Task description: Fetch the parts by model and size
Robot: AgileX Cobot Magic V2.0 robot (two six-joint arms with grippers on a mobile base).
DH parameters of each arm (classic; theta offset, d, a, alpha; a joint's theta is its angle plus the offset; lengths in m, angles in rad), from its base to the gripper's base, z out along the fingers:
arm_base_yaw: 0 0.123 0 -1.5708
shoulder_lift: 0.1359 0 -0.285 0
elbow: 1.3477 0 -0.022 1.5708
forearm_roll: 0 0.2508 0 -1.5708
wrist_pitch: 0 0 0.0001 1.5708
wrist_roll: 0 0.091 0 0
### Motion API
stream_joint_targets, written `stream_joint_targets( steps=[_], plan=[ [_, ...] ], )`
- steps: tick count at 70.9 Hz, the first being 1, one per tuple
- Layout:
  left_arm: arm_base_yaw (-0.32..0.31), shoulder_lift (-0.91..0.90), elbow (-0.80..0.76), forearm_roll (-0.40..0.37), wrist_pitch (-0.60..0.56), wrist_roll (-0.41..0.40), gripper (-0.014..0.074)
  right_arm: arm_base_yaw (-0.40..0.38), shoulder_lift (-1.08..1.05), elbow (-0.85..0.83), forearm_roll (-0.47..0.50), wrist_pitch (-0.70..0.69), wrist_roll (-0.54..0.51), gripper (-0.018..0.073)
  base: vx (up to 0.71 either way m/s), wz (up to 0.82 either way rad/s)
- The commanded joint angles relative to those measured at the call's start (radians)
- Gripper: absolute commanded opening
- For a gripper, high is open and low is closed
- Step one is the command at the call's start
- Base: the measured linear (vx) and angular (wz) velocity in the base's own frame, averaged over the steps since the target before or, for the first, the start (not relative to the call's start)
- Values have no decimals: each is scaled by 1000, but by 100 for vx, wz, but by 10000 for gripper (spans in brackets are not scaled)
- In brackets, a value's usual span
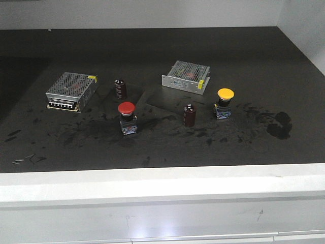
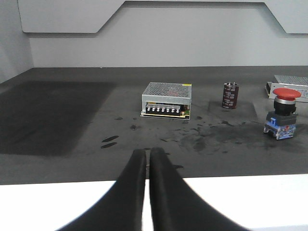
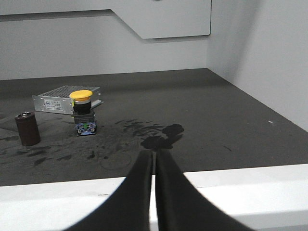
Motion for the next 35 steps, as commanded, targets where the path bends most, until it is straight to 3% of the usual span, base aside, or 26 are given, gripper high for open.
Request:
stream_joint_targets(
  steps=[1,35],
  plan=[
    [-5,-13,6,0,-82,-3,-7,4,-10,6,0,-78,-1,-10,0,0],
    [-5,-13,6,0,-82,-3,-7,4,-10,6,0,-78,-1,-10,0,0]
  ],
)
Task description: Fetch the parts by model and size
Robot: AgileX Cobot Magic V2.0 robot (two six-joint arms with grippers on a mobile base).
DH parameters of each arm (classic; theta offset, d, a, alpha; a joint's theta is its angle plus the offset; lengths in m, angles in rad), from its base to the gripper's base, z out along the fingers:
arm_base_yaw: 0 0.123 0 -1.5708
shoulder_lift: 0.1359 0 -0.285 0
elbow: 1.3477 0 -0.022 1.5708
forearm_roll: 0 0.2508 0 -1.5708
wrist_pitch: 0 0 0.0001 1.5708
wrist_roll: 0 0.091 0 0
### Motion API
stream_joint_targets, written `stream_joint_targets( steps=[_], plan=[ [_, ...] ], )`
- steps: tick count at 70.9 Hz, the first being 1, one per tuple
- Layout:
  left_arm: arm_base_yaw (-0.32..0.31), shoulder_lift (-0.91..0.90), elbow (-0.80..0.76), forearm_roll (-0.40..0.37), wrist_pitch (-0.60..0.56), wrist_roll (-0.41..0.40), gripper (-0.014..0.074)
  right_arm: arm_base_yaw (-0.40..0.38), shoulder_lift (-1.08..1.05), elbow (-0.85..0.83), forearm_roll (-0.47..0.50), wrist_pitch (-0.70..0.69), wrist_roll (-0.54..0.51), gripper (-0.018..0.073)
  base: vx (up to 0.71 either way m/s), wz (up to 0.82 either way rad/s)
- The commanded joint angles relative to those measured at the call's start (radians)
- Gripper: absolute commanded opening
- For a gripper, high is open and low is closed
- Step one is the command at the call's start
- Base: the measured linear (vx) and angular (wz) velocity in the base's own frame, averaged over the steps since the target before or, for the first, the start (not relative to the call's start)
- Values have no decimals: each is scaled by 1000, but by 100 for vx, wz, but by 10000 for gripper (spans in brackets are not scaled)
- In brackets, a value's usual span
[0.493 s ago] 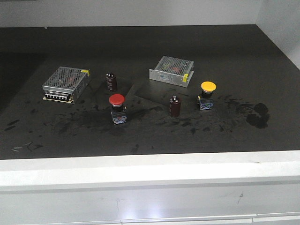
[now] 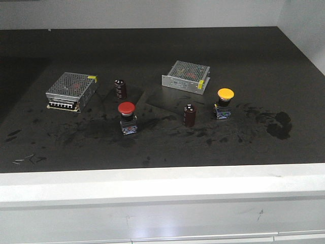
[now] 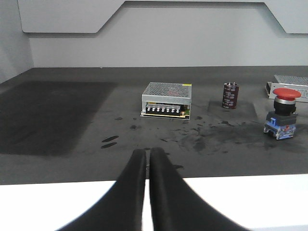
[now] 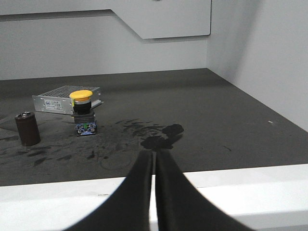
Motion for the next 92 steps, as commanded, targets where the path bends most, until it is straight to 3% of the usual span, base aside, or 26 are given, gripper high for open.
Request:
stream_joint_targets(
  steps=[1,28,39,46,64,74,82,92],
  plan=[
    [-5,-13,6,0,-82,-3,-7,4,-10,6,0,-78,-1,-10,0,0],
    [-5,-13,-5,0,-125,-3,-7,4,-10,6,0,-85,-2,-10,0,0],
    [-5,-13,-8,-11,-328,-48,-7,4,-10,-2,24,-292,29,-10,0,0],
    [-5,-5,-56,-10,-419,-48,-7,4,-2,-50,24,-312,28,-10,0,0],
    [-5,270,-414,4,-243,-44,-7,5,323,-372,-10,-256,-4,-10,0,0],
    [-6,448,-582,4,-92,-40,-7,71,528,-544,-65,-163,-30,-10,0,0],
    [-9,561,-655,-1,35,-40,-7,144,671,-642,-83,-14,-31,-10,0,0],
    [-9,647,-662,0,134,-40,-7,182,793,-687,-79,96,-32,-10,0,0]
  ],
)
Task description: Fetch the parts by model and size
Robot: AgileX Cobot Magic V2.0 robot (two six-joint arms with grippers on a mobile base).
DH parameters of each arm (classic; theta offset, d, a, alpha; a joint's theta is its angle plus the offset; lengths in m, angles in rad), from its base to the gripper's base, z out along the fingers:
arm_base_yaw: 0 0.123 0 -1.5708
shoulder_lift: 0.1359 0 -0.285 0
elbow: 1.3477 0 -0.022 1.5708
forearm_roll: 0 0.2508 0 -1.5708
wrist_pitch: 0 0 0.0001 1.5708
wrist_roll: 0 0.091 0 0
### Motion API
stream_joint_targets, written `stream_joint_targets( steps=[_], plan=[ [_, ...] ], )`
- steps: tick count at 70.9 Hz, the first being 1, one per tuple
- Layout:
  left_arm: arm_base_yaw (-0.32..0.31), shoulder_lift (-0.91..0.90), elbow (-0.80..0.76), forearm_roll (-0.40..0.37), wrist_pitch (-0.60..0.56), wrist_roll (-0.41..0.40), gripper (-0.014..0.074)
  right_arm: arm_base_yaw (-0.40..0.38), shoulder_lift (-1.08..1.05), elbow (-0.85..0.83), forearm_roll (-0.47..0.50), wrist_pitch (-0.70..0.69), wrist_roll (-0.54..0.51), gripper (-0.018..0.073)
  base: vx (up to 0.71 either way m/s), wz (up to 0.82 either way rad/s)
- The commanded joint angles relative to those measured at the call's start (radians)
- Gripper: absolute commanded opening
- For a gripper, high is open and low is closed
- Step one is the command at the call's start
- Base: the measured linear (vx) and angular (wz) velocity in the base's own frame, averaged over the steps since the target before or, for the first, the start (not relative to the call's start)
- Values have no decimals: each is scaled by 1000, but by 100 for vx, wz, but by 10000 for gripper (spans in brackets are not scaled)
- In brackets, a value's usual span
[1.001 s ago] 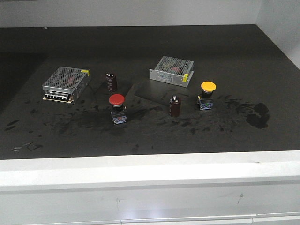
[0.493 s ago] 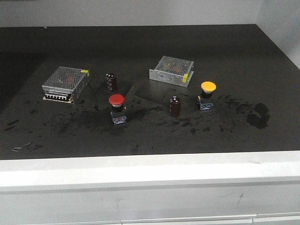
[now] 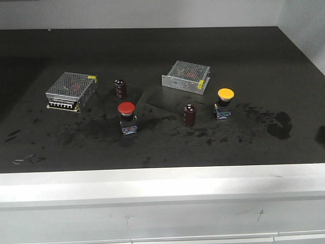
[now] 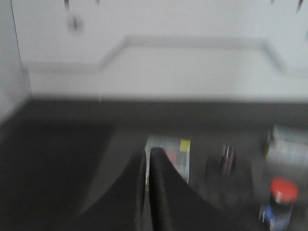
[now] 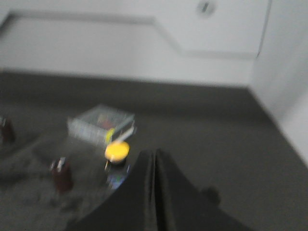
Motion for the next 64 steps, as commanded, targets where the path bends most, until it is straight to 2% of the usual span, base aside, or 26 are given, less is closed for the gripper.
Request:
stream_joint_targets(
  steps=[1,24,34,43,56,64],
  plan=[
    [-9,58,-31,-5,11,-5,-7,14,71,-49,-9,15,-8,-10,0,0],
    [-9,91,-2,-5,31,-5,-6,13,175,-49,13,25,0,-8,0,0],
    [-9,91,-3,-5,69,-5,35,13,175,-49,19,34,0,22,0,0],
    [-9,91,-7,-5,68,-3,143,13,175,-49,19,41,0,121,0,0],
    [-29,91,-7,-5,71,-2,410,13,175,-49,19,34,0,376,0,0],
    [-29,91,-7,-5,68,-2,519,13,175,-49,19,17,0,475,0,0]
  ],
)
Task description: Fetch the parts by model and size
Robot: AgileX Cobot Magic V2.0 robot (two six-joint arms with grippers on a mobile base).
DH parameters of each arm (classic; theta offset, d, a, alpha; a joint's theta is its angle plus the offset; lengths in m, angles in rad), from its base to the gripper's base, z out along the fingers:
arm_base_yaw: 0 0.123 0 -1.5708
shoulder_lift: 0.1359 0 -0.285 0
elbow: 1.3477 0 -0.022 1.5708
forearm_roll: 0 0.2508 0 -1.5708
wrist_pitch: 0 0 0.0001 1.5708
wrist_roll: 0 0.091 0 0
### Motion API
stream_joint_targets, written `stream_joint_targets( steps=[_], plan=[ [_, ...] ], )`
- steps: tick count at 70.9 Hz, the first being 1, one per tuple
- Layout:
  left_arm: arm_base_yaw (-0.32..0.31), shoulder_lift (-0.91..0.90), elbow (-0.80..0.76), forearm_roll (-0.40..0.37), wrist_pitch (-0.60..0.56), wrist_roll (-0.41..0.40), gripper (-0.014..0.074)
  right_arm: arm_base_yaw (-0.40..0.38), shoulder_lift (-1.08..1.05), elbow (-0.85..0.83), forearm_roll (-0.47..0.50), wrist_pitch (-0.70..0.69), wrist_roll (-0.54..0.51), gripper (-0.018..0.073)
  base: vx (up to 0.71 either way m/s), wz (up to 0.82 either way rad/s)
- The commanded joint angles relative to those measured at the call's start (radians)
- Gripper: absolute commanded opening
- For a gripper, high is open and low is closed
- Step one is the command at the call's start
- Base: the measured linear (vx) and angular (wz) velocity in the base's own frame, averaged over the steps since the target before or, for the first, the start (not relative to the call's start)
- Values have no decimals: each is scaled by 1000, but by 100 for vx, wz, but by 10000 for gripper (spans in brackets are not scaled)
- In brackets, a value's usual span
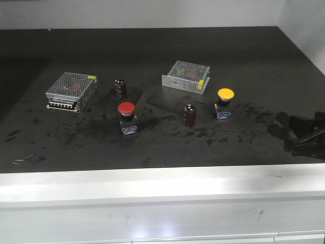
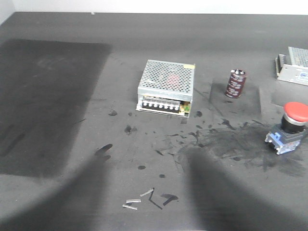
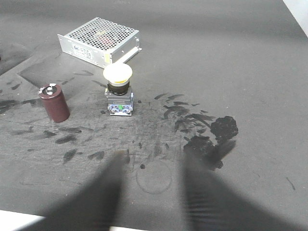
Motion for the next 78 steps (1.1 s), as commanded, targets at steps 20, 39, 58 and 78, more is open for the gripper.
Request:
stream_joint_targets(
  steps=[20,39,58,78],
  plan=[
    [-52,126,-204,-17,70,-1,534,1,-6,-35,-1,-89,0,500,0,0],
    [-200,463,-507,-113,200,62,522,1,-6,-35,-1,-116,0,500,0,0],
    [-377,795,-791,-106,300,44,522,0,-6,-35,-8,-116,-12,500,0,0],
    [-443,1012,-1013,-65,406,-38,522,0,-6,-35,-9,-116,-13,500,0,0]
  ],
)
